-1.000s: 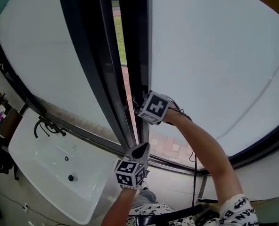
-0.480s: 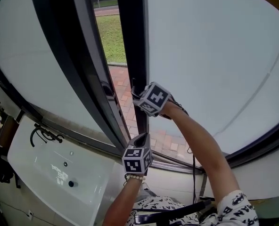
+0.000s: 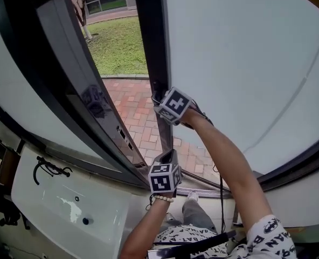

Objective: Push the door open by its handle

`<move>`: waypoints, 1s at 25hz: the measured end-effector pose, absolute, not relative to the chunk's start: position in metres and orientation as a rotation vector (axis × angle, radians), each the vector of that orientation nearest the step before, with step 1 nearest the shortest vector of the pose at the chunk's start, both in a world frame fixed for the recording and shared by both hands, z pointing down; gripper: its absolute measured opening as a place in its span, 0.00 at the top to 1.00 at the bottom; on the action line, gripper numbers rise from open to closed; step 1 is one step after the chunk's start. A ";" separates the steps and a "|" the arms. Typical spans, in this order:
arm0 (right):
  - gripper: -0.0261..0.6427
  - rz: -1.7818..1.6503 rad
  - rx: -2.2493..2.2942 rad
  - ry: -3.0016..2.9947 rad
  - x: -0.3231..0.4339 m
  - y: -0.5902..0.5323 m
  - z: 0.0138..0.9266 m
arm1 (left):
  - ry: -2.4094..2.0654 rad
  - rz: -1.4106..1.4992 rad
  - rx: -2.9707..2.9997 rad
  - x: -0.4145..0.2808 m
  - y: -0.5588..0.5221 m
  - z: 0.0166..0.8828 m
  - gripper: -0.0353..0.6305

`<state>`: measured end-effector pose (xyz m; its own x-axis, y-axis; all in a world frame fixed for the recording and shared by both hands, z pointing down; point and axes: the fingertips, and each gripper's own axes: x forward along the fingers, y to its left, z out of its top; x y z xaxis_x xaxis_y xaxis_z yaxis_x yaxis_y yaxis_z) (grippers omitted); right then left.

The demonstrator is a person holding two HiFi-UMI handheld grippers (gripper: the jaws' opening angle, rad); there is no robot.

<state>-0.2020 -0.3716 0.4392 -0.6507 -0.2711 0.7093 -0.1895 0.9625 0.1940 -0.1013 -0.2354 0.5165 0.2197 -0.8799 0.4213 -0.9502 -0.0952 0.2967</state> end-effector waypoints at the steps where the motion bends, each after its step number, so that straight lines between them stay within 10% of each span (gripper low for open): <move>1: 0.93 -0.126 0.338 -2.297 -0.200 -0.382 0.439 | -1.685 0.186 1.986 -0.103 -0.244 0.518 0.97; 25: 0.93 0.027 0.708 -2.261 -0.120 -0.605 0.436 | -1.668 0.187 1.933 -0.103 -0.379 0.528 0.97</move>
<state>-0.1203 -0.6051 0.4359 -0.5629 -0.4816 0.6718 -0.4972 0.8465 0.1902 -0.1033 -0.3793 0.5276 0.2107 -0.8630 0.4592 -0.9433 -0.0563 0.3270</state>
